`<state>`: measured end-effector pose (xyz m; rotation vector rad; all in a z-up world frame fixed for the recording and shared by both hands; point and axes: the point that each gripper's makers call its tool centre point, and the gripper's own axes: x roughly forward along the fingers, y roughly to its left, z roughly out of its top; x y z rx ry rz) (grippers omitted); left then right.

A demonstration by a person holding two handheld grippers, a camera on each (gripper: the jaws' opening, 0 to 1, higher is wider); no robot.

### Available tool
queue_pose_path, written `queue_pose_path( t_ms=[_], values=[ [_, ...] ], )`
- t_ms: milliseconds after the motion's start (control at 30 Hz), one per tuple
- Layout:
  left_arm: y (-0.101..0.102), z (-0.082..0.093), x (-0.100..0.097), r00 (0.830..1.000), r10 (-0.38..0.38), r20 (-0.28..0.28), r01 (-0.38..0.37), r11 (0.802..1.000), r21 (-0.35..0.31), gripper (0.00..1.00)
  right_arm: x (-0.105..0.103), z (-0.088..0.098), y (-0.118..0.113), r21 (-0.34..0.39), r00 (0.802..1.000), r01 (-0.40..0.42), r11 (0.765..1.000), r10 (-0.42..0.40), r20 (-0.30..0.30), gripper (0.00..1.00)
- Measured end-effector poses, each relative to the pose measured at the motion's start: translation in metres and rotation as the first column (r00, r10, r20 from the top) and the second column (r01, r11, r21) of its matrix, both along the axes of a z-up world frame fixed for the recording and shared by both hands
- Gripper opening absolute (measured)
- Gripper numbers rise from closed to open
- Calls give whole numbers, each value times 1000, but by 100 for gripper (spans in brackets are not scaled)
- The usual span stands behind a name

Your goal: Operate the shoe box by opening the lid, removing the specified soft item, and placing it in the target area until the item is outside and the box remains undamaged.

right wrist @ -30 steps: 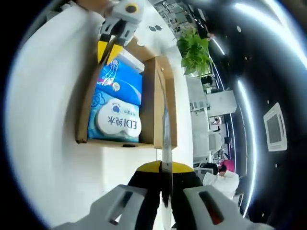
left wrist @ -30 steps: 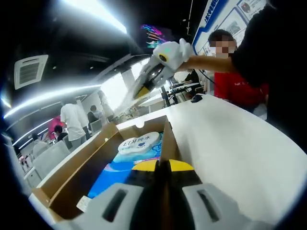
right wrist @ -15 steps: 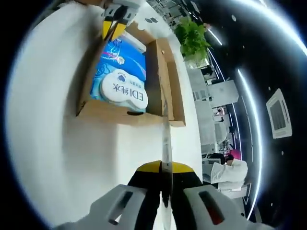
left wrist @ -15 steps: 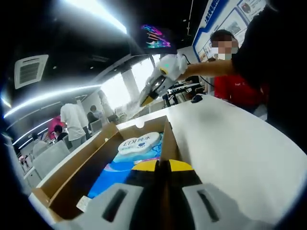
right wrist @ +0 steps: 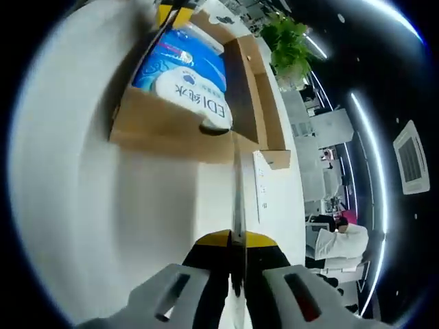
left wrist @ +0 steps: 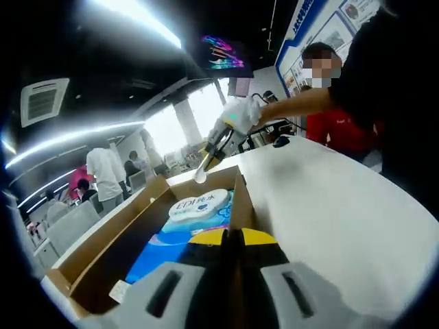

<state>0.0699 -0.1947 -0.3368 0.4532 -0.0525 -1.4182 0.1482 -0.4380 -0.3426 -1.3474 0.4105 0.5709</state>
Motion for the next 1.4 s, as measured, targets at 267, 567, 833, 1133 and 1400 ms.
queue_pose_path(
  t_ms=[267,567,833,1133,1400],
  values=[
    [1,-1,0,1000,0,0,0,1000,0,6,2,-27,-10,-16,998,6,1000,-7,-56,2],
    [1,-1,-2,1000,0,0,0,1000,-1,6,-3,-51,-14,0,993,5,1000,-5,-118,2],
    [2,-2,-2,1000,0,-1,0,1000,-1,6,-10,-59,-13,3,988,2,1000,-1,-156,3],
    [1,-2,-2,1000,-1,0,1,1000,-1,6,-20,-65,-15,23,980,20,1000,-15,-199,13],
    [3,-3,0,1000,0,-1,0,1000,-1,6,-30,-59,-16,48,976,46,998,-35,-214,16]
  ],
)
